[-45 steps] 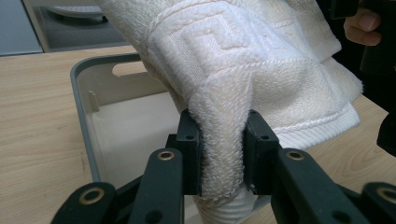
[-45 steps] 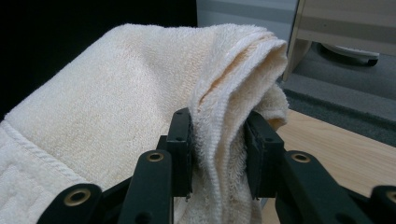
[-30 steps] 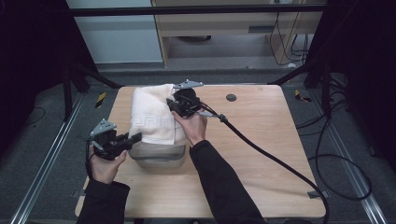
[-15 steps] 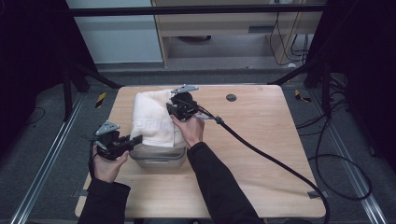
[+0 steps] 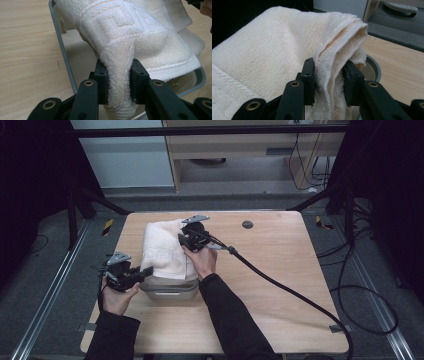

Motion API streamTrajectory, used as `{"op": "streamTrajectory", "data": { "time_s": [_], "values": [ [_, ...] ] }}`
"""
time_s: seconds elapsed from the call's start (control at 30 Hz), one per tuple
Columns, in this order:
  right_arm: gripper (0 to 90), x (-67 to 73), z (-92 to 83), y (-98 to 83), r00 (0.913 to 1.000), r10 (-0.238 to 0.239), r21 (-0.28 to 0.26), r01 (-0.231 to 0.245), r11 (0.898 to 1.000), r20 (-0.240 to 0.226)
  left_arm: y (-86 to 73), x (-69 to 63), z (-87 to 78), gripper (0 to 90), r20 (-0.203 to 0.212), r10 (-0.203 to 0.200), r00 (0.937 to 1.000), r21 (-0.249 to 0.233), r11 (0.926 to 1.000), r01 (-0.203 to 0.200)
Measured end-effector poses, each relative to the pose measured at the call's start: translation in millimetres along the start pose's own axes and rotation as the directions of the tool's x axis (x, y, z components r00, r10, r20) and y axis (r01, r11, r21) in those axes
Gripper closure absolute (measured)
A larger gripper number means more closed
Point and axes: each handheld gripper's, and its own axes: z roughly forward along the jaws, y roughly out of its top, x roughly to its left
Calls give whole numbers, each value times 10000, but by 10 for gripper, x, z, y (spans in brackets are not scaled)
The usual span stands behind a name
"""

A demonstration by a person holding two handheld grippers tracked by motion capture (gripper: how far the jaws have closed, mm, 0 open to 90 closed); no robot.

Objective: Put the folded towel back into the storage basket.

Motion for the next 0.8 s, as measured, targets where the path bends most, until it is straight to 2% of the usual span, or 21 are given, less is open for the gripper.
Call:
{"op": "streamTrajectory", "data": {
  "time_s": [0.4, 0.53, 0.8],
  "values": [
    [661, -30, 99, -117, 9999, -28, 304, 25, 9995, 110, -47, 17, 106, 707, -70, 34, 10000, 427, 9991, -31],
    [656, -23, 154, -160, 9999, -68, 475, 64, 9989, 89, -64, 27, 137, 707, -317, 166, 9994, 660, 9977, -145],
    [644, -40, 211, -247, 9998, -162, 707, 153, 9974, 129, -88, 34, 204, 703, -390, 228, 9990, 1022, 9946, -187]
  ]
}}
